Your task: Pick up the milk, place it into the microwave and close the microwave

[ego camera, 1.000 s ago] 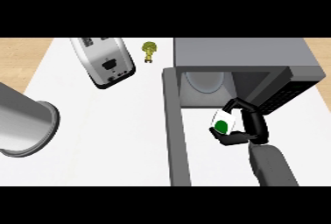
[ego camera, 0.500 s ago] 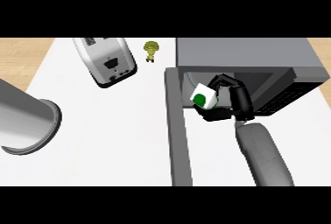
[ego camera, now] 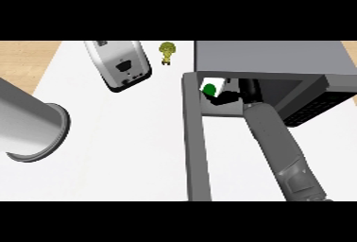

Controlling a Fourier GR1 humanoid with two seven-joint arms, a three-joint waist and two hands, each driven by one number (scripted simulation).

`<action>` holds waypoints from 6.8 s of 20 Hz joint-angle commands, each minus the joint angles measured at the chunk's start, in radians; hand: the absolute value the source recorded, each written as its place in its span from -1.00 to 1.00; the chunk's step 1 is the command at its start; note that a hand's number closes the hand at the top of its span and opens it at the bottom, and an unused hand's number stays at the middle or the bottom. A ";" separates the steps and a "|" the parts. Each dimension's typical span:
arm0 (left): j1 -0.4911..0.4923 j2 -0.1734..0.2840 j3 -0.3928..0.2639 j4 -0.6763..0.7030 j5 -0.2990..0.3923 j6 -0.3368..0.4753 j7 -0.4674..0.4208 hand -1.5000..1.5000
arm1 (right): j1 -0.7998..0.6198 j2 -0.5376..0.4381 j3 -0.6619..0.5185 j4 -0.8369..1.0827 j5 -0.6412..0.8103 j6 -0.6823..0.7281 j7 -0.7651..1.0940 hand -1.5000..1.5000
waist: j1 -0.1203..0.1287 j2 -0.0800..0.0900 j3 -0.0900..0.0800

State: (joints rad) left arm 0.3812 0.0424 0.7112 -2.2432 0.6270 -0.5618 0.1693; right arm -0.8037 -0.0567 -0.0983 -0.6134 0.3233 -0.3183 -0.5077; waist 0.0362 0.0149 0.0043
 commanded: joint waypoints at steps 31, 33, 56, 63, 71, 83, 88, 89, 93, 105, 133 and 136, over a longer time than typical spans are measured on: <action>-0.160 0.076 -0.044 0.109 -0.097 -0.010 -0.006 -1.00 | -0.254 -0.210 -0.028 0.522 0.197 -0.556 0.004 -1.00 | 0.097 0.051 0.002; -0.165 0.070 -0.045 0.121 -0.111 -0.013 -0.020 -1.00 | -0.268 -0.207 -0.031 0.514 0.193 -0.514 -0.016 -1.00 | 0.105 0.054 0.002; -0.169 0.034 -0.237 0.128 -0.135 -0.149 -0.009 -1.00 | -0.219 -0.112 -0.222 0.478 -0.019 -0.067 -0.288 -1.00 | 0.045 0.018 0.000; -0.214 -0.014 -0.341 0.097 -0.188 -0.092 0.062 1.00 | -0.193 -0.130 -0.278 0.482 -0.089 0.117 -0.298 -1.00 | 0.010 0.006 -0.001; -0.133 -0.042 -0.525 0.039 -0.255 -0.062 0.046 1.00 | -0.020 -0.075 -0.293 0.448 -0.144 0.337 -0.415 -1.00 | -0.029 -0.015 -0.003; -0.267 -0.042 -0.738 0.177 -0.449 0.031 0.030 1.00 | 0.270 -0.041 -0.203 0.171 -0.169 0.424 -0.395 -1.00 | -0.065 -0.023 -0.006; -0.338 -0.042 -0.785 0.239 -0.515 0.078 0.006 1.00 | 0.475 -0.061 -0.177 -0.028 -0.191 0.450 -0.365 -1.00 | -0.077 -0.024 -0.007; -0.311 -0.042 -0.906 0.190 -0.551 0.147 0.008 1.00 | 0.477 -0.067 -0.172 -0.089 -0.204 0.468 -0.339 -1.00 | -0.068 -0.025 -0.006; -0.392 -0.042 -0.960 0.302 -0.652 0.146 -0.049 1.00 | 0.675 -0.030 -0.142 -0.222 -0.214 0.491 -0.368 -1.00 | -0.080 -0.024 -0.007; -0.594 -0.042 -1.232 0.944 -0.818 0.435 -0.343 1.00 | 0.949 -0.138 -0.097 -0.717 -0.267 0.638 -0.237 -1.00 | -0.086 -0.014 -0.008; -1.021 -0.042 -1.647 1.293 -0.117 1.095 -0.671 1.00 | 1.051 -0.242 -0.054 -1.286 -0.586 0.852 0.085 -1.00 | -0.219 0.017 -0.013; -1.068 -0.042 -1.600 1.295 -0.056 1.165 -0.675 1.00 | 1.050 -0.266 -0.061 -1.317 -0.607 0.868 0.102 -1.00 | -0.235 0.017 -0.013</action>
State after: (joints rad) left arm -0.6393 0.0047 -0.9169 -0.9386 0.5005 0.5258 -0.4912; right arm 0.2616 -0.2941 -0.1534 -1.8872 -0.2678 0.5431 -0.4404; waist -0.1808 0.0305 -0.0077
